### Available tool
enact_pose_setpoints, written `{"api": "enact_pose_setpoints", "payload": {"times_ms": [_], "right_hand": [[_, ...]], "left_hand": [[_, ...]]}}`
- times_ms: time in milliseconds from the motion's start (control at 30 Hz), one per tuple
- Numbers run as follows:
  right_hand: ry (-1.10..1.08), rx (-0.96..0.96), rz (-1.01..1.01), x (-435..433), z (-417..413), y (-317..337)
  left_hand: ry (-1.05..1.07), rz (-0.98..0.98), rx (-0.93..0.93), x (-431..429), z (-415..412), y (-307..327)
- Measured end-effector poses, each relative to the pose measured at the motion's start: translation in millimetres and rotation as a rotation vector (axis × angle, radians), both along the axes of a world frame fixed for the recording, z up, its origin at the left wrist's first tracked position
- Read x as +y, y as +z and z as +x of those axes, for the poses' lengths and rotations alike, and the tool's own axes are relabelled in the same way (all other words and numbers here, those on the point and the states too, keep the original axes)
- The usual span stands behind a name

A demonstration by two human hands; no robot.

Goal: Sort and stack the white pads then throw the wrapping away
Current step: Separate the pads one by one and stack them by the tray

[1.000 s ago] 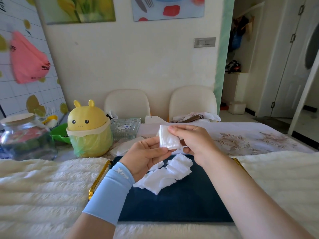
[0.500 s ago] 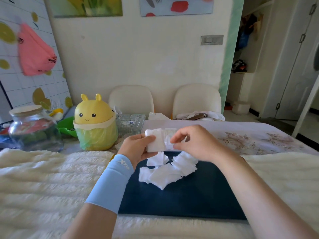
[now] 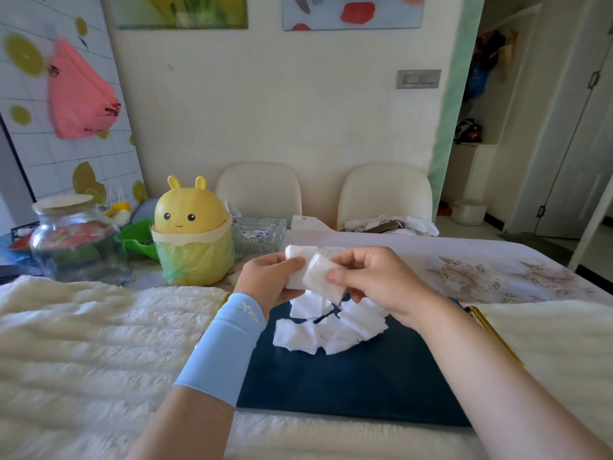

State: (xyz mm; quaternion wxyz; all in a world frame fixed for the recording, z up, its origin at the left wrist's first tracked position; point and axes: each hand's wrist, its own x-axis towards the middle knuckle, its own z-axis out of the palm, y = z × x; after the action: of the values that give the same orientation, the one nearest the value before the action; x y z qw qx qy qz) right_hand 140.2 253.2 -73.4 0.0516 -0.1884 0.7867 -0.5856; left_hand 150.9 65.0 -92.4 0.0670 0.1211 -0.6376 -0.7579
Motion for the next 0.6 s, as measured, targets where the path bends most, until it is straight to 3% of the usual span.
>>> {"api": "enact_pose_setpoints", "payload": {"times_ms": [100, 267, 433, 600], "right_hand": [[-0.042, -0.134, -0.141, 0.6, -1.6, 0.7], [-0.126, -0.206, -0.189, 6.7, -4.4, 5.2], [-0.193, -0.144, -0.163, 8.9, 0.2, 15.0], [-0.223, -0.048, -0.134, -5.9, 3.4, 8.0]], "left_hand": [[-0.068, 0.124, -0.006, 7.8, 1.5, 0.4], [-0.086, 0.233, -0.048, 17.3, 2.4, 0.7], [-0.045, 0.294, -0.047, 19.8, 2.7, -0.2], [-0.174, 0.253, 0.011, 26.3, 6.9, 2.7]]}}
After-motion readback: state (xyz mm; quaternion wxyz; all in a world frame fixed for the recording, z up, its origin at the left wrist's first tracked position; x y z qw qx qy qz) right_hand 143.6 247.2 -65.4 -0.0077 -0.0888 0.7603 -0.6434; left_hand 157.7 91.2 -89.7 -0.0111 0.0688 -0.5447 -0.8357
